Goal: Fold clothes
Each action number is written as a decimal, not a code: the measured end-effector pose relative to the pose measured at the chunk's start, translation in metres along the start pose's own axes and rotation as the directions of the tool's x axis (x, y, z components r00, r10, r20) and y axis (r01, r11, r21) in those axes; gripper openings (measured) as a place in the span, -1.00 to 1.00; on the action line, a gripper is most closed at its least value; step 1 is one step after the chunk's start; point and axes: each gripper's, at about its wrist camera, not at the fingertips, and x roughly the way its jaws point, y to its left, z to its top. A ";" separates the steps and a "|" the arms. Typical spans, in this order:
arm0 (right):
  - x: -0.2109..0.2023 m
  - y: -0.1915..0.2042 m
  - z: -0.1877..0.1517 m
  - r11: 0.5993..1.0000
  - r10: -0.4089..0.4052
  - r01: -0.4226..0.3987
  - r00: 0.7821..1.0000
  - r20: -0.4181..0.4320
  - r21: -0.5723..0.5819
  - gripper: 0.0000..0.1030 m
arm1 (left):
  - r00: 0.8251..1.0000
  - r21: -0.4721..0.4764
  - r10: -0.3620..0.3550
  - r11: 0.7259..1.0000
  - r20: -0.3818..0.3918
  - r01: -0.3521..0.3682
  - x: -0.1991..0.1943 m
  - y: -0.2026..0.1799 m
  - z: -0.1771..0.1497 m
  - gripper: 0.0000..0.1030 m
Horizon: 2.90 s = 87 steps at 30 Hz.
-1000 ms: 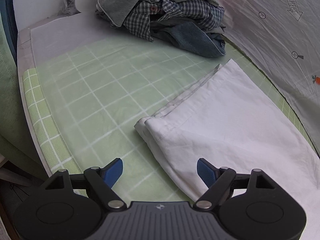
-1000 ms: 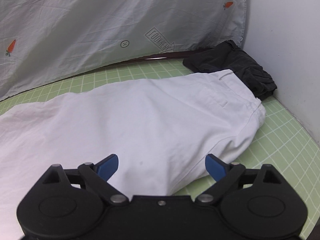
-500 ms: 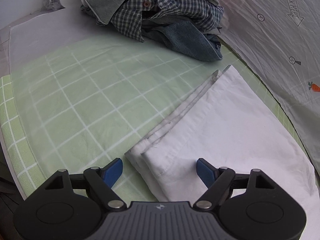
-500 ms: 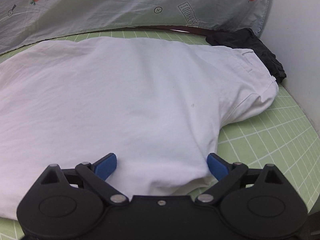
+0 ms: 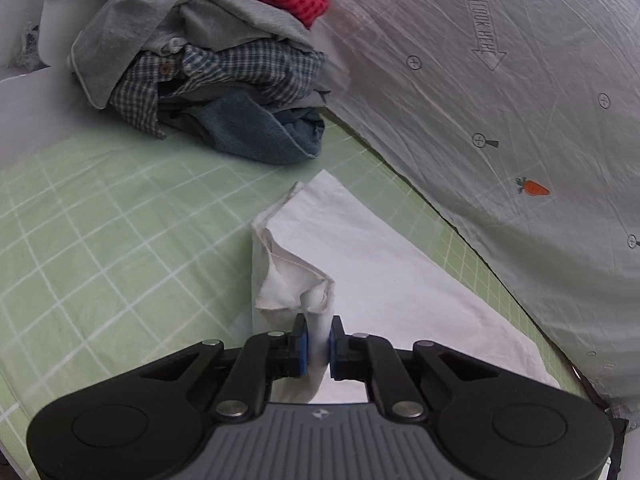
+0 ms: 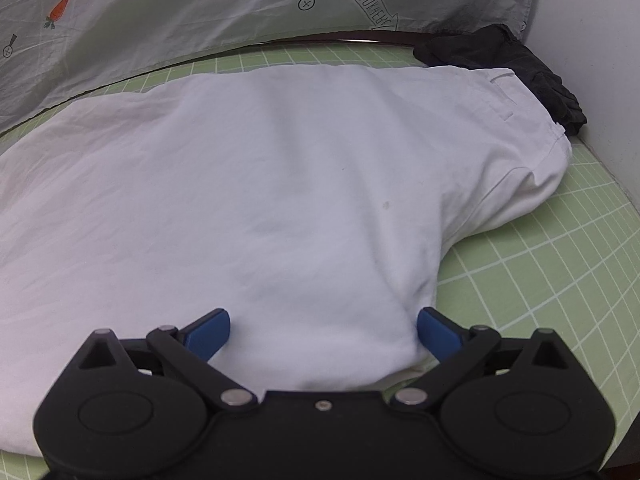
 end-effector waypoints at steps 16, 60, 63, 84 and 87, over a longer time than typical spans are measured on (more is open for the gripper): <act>-0.011 -0.013 0.001 0.997 0.075 -0.076 0.997 0.016 0.019 0.97 | 0.844 0.176 -0.124 0.953 -0.522 0.248 0.095 -0.083 -0.094 -0.37; 0.067 0.247 0.072 0.631 0.764 -0.775 0.615 -0.196 0.026 -0.72 | 0.921 0.319 0.240 0.938 -0.308 -0.137 0.139 -0.004 0.014 0.54; 0.066 0.253 0.076 0.624 0.765 -0.781 0.616 -0.191 -0.021 -0.37 | 0.918 0.330 0.248 0.933 -0.310 -0.141 0.140 -0.005 0.013 0.54; 0.066 0.273 0.067 0.524 0.823 -0.852 0.502 -0.265 0.012 -0.55 | 0.916 0.339 0.248 0.931 -0.314 -0.136 0.141 -0.001 0.012 0.57; 0.051 0.276 0.068 0.533 0.814 -0.844 0.529 -0.239 -0.052 -0.66 | 0.915 0.333 0.247 0.933 -0.321 -0.135 0.140 -0.001 0.012 0.57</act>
